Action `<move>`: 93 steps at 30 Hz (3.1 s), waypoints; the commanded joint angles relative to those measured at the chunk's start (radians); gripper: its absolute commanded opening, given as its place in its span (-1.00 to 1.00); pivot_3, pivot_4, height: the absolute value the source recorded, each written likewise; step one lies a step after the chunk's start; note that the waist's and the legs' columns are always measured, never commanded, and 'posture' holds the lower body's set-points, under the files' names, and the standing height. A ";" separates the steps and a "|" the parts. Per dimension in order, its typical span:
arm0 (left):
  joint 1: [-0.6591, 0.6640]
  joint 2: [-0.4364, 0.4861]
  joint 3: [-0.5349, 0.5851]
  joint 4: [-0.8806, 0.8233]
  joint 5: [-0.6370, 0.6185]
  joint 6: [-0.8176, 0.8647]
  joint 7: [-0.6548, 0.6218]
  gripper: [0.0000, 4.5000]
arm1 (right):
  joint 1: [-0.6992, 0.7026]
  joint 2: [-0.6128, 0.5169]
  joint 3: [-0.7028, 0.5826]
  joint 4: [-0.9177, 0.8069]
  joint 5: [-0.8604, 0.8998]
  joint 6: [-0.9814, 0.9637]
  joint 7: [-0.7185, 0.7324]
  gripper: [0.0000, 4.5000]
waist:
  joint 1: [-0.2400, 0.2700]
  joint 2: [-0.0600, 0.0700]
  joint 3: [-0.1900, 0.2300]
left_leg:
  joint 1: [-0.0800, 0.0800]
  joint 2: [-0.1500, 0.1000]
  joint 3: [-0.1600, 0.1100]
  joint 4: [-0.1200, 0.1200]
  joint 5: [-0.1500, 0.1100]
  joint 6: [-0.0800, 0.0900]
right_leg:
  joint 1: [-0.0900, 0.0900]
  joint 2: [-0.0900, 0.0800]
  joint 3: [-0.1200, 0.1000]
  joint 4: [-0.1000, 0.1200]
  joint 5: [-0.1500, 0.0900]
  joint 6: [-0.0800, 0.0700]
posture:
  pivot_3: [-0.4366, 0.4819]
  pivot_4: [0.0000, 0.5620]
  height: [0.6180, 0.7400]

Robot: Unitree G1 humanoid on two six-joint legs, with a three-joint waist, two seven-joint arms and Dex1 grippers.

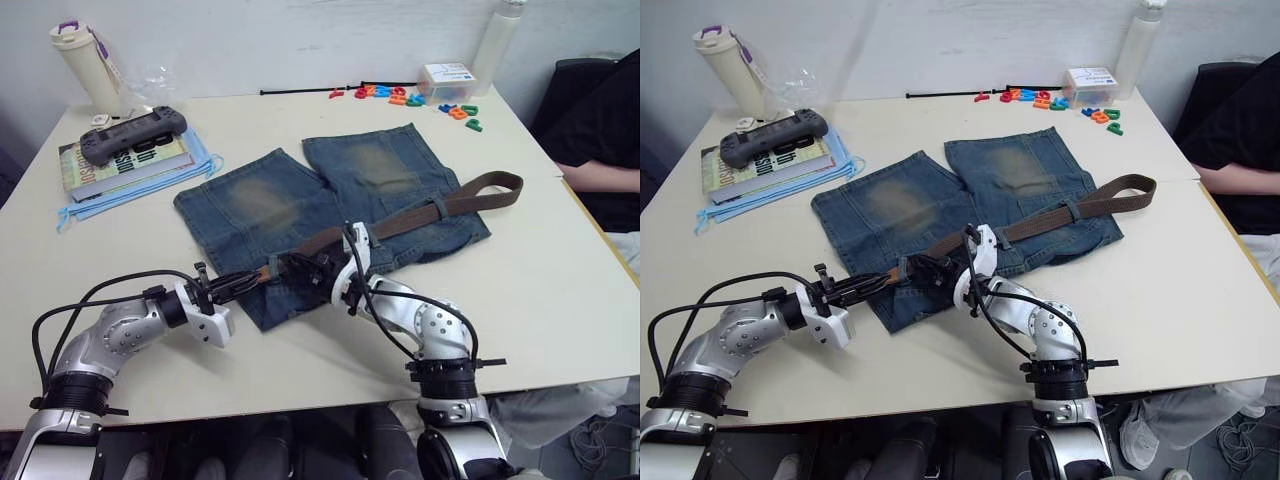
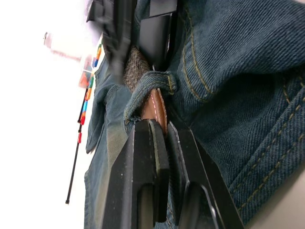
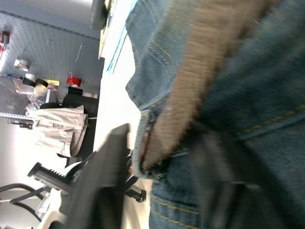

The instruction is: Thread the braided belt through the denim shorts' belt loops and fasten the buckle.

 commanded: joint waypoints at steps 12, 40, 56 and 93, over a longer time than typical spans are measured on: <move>0.050 0.058 -0.035 -0.040 -0.050 0.037 0.007 -1.00 | 0.053 -0.677 -0.078 -0.442 -0.010 0.096 0.062 1.00 | 0.006 0.000 0.000 | -0.001 0.001 -0.001 -0.001 0.000 0.001 | 0.002 -0.001 0.000 -0.004 0.000 0.001 | -0.05 -0.47 -0.41; 0.201 0.143 0.086 -0.107 -0.078 0.108 0.060 -1.00 | 0.089 -0.586 0.135 -0.188 -0.708 -0.017 0.348 -0.97 | 0.021 -0.001 -0.001 | 0.000 0.001 -0.003 -0.002 0.000 0.001 | 0.006 0.000 -0.001 -0.011 0.001 0.003 | -0.05 -0.47 -0.41; 0.274 0.538 0.158 0.534 0.174 0.035 0.549 -1.00 | 0.067 -0.525 0.097 -0.183 -0.785 0.023 0.398 -0.97 | 0.021 -0.010 -0.003 | 0.001 0.001 -0.003 -0.002 -0.001 0.001 | 0.006 0.001 -0.005 -0.010 0.000 0.002 | -0.05 -0.47 -0.41; -0.127 0.140 0.101 -0.283 -1.205 1.576 -0.626 0.99 | -0.481 -0.807 0.108 0.431 -0.910 -0.195 0.936 1.00 | 0.021 0.003 0.009 | -0.004 0.001 -0.009 -0.001 0.003 -0.007 | 0.006 -0.002 -0.003 -0.013 0.000 0.000 | -0.05 -0.47 -0.41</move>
